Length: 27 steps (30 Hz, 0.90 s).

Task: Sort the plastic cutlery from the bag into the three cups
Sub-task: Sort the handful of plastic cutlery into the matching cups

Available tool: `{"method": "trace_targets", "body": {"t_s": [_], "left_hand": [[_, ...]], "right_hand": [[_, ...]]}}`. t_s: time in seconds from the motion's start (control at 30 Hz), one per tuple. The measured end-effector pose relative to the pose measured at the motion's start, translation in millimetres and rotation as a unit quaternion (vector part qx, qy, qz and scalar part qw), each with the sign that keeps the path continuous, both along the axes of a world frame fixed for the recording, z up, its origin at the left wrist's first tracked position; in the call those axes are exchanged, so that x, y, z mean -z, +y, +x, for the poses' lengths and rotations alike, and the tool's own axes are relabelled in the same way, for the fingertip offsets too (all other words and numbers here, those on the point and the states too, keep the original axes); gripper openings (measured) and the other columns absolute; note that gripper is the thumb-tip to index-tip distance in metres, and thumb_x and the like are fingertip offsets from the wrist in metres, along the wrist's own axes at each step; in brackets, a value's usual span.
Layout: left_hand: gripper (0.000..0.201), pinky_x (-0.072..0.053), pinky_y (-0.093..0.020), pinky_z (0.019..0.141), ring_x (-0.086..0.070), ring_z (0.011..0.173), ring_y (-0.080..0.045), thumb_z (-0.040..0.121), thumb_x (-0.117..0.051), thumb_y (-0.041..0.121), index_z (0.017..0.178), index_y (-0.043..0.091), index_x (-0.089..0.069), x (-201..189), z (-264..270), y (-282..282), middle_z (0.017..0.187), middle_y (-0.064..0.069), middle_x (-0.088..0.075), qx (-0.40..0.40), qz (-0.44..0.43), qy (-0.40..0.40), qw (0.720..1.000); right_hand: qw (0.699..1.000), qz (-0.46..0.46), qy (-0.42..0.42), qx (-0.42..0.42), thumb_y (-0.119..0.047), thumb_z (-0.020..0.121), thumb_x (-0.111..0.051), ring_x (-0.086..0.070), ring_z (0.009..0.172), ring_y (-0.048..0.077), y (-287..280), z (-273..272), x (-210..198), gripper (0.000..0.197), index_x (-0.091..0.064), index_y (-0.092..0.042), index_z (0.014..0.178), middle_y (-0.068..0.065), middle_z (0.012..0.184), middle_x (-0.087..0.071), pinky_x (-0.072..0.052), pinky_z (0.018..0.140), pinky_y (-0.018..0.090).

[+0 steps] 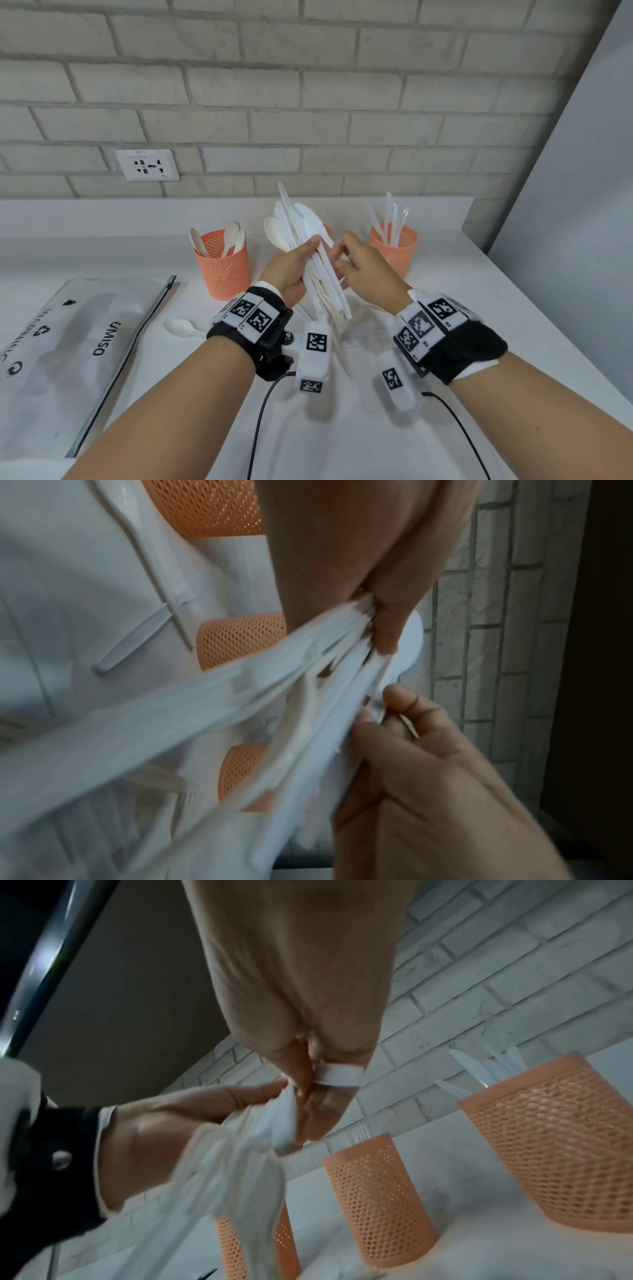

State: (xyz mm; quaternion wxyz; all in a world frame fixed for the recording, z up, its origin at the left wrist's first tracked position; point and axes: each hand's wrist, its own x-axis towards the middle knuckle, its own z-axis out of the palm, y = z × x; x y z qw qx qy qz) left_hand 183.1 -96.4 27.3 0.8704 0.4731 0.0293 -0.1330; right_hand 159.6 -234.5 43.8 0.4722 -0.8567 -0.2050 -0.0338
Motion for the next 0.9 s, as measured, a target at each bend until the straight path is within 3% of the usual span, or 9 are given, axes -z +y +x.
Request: {"method": "trace_targets", "body": {"t_s": [0.13,0.23,0.33,0.4,0.53,0.63,0.7,0.8,0.9], "left_hand": [[0.040,-0.059,-0.036,0.070,-0.064,0.096,-0.028,0.092,-0.053,0.017,0.128,-0.001,-0.052,0.6,3.4,1.7,0.120,-0.021,-0.060,-0.032,0.000,-0.016,0.999],[0.038,-0.059,-0.038,0.070,-0.066,0.092,-0.028,0.092,-0.054,0.016,0.126,-0.002,-0.053,-1.4,5.1,-0.1,0.118,-0.022,-0.061,-0.043,-0.004,-0.010,0.999],[0.035,-0.059,-0.035,0.067,-0.069,0.082,-0.023,0.091,-0.054,0.018,0.122,0.001,-0.055,-2.9,5.0,-2.6,0.104,-0.017,-0.065,-0.034,0.005,-0.023,0.999],[0.037,-0.059,-0.037,0.072,-0.067,0.090,-0.026,0.092,-0.054,0.020,0.123,0.000,-0.054,-1.1,4.4,-2.8,0.110,-0.017,-0.064,-0.037,0.018,-0.028,0.999],[0.039,-0.055,-0.044,0.083,-0.064,0.102,-0.031,0.093,-0.052,0.024,0.123,0.000,-0.055,0.6,3.9,-1.6,0.116,-0.017,-0.064,-0.029,0.030,-0.034,0.999],[0.028,-0.052,-0.033,0.060,-0.060,0.058,-0.020,0.096,-0.047,0.026,0.091,0.001,-0.057,-2.9,4.4,-1.5,0.064,-0.008,-0.062,-0.011,0.061,-0.061,0.996],[0.031,-0.044,-0.023,0.049,-0.049,0.041,-0.010,0.097,-0.043,0.025,0.074,0.007,-0.051,-5.6,3.2,-1.5,0.047,0.002,-0.051,0.001,0.073,-0.061,0.995],[0.030,-0.038,-0.018,0.044,-0.043,0.038,-0.006,0.096,-0.043,0.022,0.069,0.013,-0.048,-7.7,0.9,1.1,0.044,0.006,-0.045,0.039,0.069,-0.041,0.996],[0.026,-0.039,-0.018,0.042,-0.043,0.040,-0.008,0.095,-0.046,0.022,0.070,0.014,-0.048,-7.1,-0.3,0.5,0.043,0.005,-0.041,0.056,0.073,-0.032,0.995]], "right_hand": [[0.999,0.032,0.020,-0.004,-0.006,0.097,-0.035,-0.057,0.103,0.018,8.5,-0.7,3.9,0.026,-0.033,-0.013,0.121,0.005,0.114,-0.056,-0.049,0.087,0.028],[0.997,0.055,0.046,-0.004,-0.023,0.097,-0.043,-0.051,0.121,0.019,13.2,0.8,3.4,0.049,-0.023,-0.014,0.141,0.009,0.132,-0.050,-0.043,0.101,0.030],[0.996,0.027,0.079,-0.025,-0.014,0.096,-0.046,-0.053,0.110,0.009,12.2,1.5,0.8,0.054,-0.022,-0.013,0.144,0.000,0.126,-0.051,-0.045,0.084,0.008],[0.996,-0.011,0.087,-0.035,-0.012,0.098,-0.042,-0.052,0.095,0.000,11.0,1.1,-2.6,0.047,-0.026,-0.011,0.142,-0.006,0.116,-0.051,-0.042,0.069,-0.002],[0.995,-0.062,0.072,-0.020,-0.013,0.099,-0.038,-0.055,0.093,0.009,6.9,4.4,-12.2,0.029,-0.044,-0.010,0.127,0.000,0.109,-0.057,-0.044,0.076,0.013],[0.993,-0.035,0.112,-0.004,-0.011,0.099,-0.035,-0.056,0.073,0.013,2.6,10.9,-13.7,0.019,-0.045,-0.009,0.114,0.005,0.093,-0.059,-0.051,0.066,0.030],[0.993,-0.016,0.118,0.020,-0.009,0.096,-0.035,-0.048,0.061,0.013,-2.2,18.8,-16.7,0.019,-0.045,-0.011,0.111,0.004,0.080,-0.053,-0.044,0.055,0.028],[0.992,0.046,0.104,0.057,-0.015,0.094,-0.039,-0.037,0.052,0.007,-8.7,27.4,-29.1,0.017,-0.052,-0.015,0.105,-0.008,0.062,-0.042,-0.029,0.046,0.018],[0.999,0.001,-0.024,0.023,-0.015,0.091,-0.051,-0.040,0.044,0.000,-9.7,31.0,-41.7,0.011,-0.060,-0.021,0.088,-0.014,0.050,-0.043,-0.032,0.048,0.011]]}}
